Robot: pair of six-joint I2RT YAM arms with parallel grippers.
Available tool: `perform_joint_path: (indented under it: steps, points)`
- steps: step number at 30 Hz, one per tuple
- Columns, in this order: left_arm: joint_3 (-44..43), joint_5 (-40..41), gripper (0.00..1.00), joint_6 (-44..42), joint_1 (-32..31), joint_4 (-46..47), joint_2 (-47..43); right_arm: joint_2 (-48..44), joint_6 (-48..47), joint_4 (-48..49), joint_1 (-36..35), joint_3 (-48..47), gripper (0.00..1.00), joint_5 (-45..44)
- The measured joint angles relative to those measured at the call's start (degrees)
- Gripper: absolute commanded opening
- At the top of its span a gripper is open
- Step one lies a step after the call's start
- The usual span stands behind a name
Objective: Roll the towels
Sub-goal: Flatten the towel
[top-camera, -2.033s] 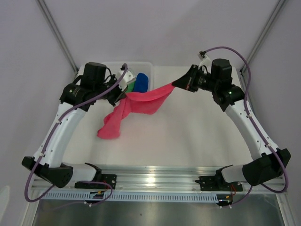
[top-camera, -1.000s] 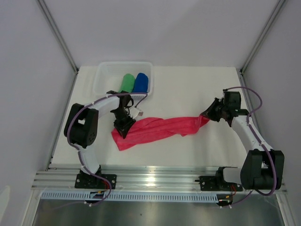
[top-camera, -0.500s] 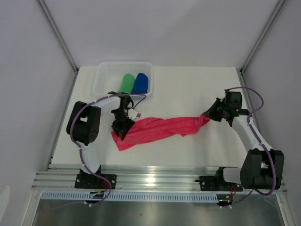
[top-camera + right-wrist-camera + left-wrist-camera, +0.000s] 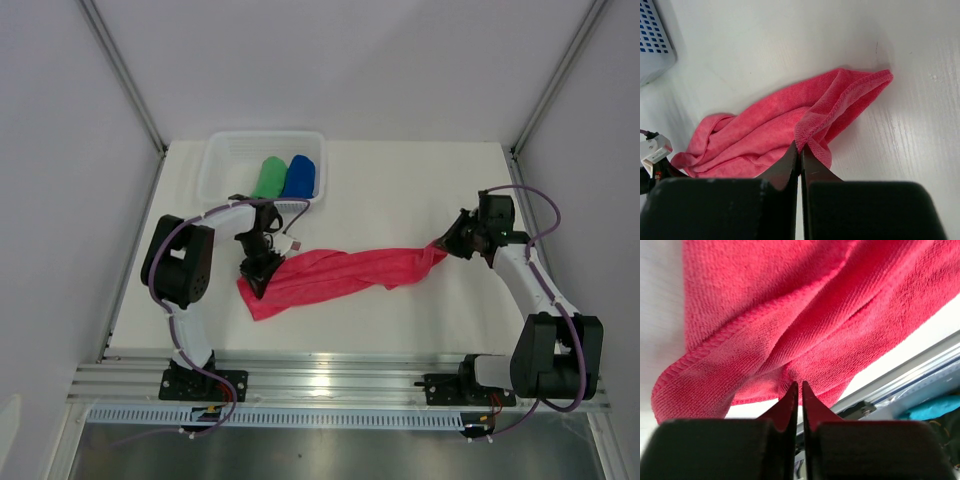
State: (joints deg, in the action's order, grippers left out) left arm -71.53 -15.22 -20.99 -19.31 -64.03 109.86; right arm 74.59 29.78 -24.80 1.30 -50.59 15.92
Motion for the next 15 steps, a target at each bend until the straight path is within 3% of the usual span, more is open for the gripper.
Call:
perform_joint_path:
  steps: [2, 6, 15]
  points:
    - [0.00, -0.24, 0.04, -0.07, 0.02, -0.55, 0.00, 0.00, -0.04, -0.04, 0.22, -0.02, 0.00, -0.09]
    - [0.57, 0.94, 0.35, -0.61, 0.13, -0.76, -0.02, 0.00, -0.09, -0.02, 0.87, -0.07, 0.00, -0.11]
    - [1.42, 6.99, 0.35, -0.85, 0.37, 0.87, -0.04, 0.11, -0.50, 0.04, 1.79, -0.11, 0.00, 0.11]
